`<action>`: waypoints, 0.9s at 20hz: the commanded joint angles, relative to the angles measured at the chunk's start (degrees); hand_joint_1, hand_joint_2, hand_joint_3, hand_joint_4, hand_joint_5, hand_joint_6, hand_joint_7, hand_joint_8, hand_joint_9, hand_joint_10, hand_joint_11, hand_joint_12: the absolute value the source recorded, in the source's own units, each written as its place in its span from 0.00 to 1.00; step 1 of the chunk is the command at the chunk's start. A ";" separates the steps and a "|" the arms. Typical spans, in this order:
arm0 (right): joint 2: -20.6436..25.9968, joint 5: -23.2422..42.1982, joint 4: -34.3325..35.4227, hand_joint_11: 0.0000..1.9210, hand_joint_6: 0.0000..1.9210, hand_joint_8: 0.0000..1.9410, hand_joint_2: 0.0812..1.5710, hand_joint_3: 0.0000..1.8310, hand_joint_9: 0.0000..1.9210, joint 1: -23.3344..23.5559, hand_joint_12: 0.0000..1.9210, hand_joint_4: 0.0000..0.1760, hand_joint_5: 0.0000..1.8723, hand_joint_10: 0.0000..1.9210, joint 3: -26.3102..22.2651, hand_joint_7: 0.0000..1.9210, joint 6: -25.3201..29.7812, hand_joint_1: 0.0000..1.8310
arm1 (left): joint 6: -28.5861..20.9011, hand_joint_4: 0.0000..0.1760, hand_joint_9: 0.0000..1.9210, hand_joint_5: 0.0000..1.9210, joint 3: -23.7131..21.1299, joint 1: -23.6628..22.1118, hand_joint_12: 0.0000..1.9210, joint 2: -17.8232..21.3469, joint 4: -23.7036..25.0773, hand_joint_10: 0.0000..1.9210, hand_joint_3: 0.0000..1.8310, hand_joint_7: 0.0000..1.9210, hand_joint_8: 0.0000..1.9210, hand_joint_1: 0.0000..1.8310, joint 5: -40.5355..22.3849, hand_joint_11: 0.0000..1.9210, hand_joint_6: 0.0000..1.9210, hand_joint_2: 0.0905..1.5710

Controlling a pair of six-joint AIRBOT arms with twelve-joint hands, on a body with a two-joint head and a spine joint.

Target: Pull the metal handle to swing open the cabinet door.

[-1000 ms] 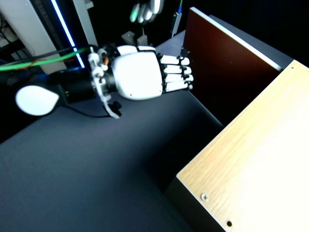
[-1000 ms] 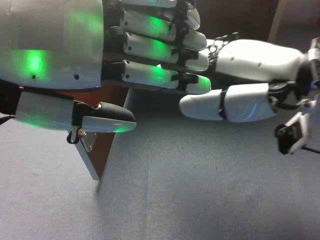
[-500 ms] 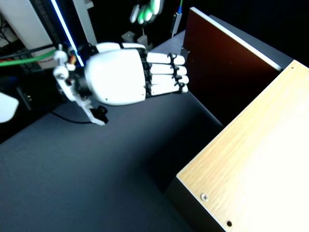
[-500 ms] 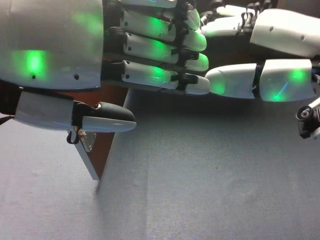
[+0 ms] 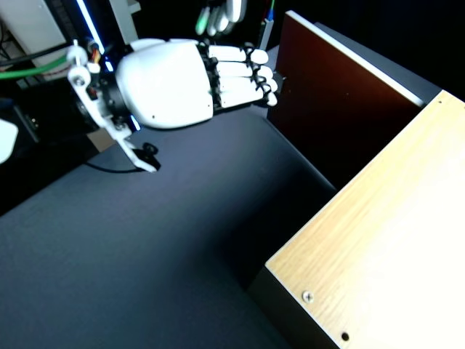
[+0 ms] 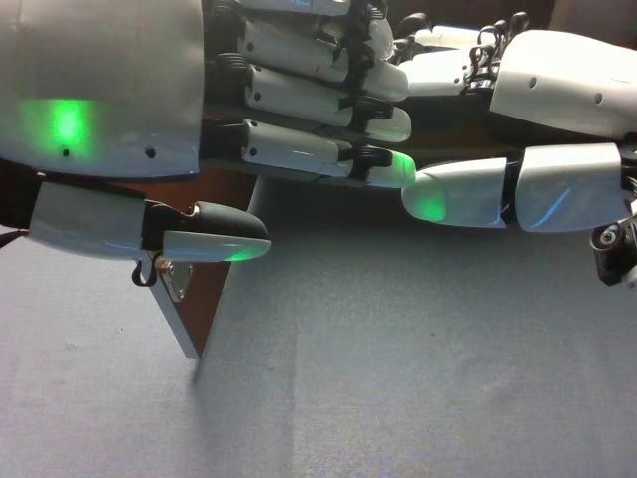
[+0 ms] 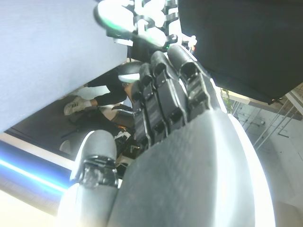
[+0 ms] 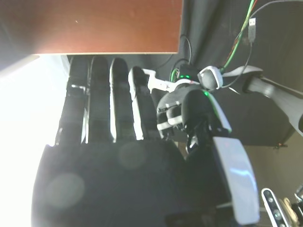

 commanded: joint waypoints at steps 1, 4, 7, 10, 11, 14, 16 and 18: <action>0.40 5.31 2.78 0.00 0.00 0.00 1.00 0.01 0.15 1.12 0.40 0.00 0.15 0.00 0.17 0.17 0.39 0.00 | 0.34 0.00 0.21 0.19 0.02 -0.55 0.47 0.46 -5.47 0.00 0.07 0.22 0.00 0.00 -1.19 0.01 0.00 1.00; 0.40 5.32 2.78 0.00 0.00 0.00 1.00 0.01 0.15 2.15 0.40 0.00 0.15 0.00 0.63 0.17 0.39 0.00 | 0.34 0.00 0.22 0.19 0.02 -0.55 0.47 0.46 -5.47 0.00 0.07 0.23 0.00 0.00 -1.19 0.01 0.00 1.00; 0.40 5.32 1.91 0.00 0.01 0.00 1.00 0.01 0.17 2.79 0.42 0.00 0.16 0.01 1.10 0.18 0.40 0.00 | 0.34 0.00 0.22 0.21 0.02 -0.55 0.47 0.46 -5.47 0.00 0.07 0.24 0.00 0.00 -1.19 0.01 0.00 1.00; 0.40 5.31 0.31 0.00 0.00 0.00 1.00 0.01 0.16 2.82 0.42 0.00 0.16 0.00 1.56 0.18 0.40 0.00 | 0.34 0.00 0.24 0.22 0.02 -0.55 0.46 0.46 -5.47 0.01 0.07 0.25 0.01 0.00 -1.19 0.02 0.00 1.00; 0.40 5.31 0.27 0.00 0.00 0.00 1.00 0.01 0.16 2.82 0.42 0.00 0.16 0.00 1.71 0.18 0.40 0.00 | 0.34 0.00 0.24 0.22 0.02 -0.55 0.47 0.46 -5.47 0.01 0.07 0.26 0.01 0.00 -1.19 0.02 0.00 1.00; 0.40 5.29 0.27 0.00 0.00 0.00 1.00 0.01 0.17 3.28 0.43 0.00 0.17 0.00 1.86 0.18 0.40 0.00 | 0.34 0.00 0.24 0.22 0.02 -0.55 0.48 0.46 -5.47 0.00 0.06 0.25 0.00 0.00 -1.19 0.02 0.00 1.00; 0.40 4.97 0.27 0.00 0.00 0.00 1.00 0.01 0.17 3.38 0.44 0.00 0.17 0.00 1.95 0.18 0.40 0.00 | 0.34 0.00 0.24 0.22 0.02 -0.55 0.47 0.46 -5.47 0.00 0.06 0.25 0.00 0.00 -1.19 0.02 0.00 1.00; 0.40 4.95 -0.15 0.00 0.00 0.00 1.00 0.01 0.17 3.38 0.44 0.00 0.17 0.00 2.26 0.18 0.40 0.00 | 0.34 0.00 0.24 0.22 0.02 -0.55 0.47 0.46 -5.47 0.00 0.06 0.25 0.00 0.00 -1.19 0.02 0.00 1.00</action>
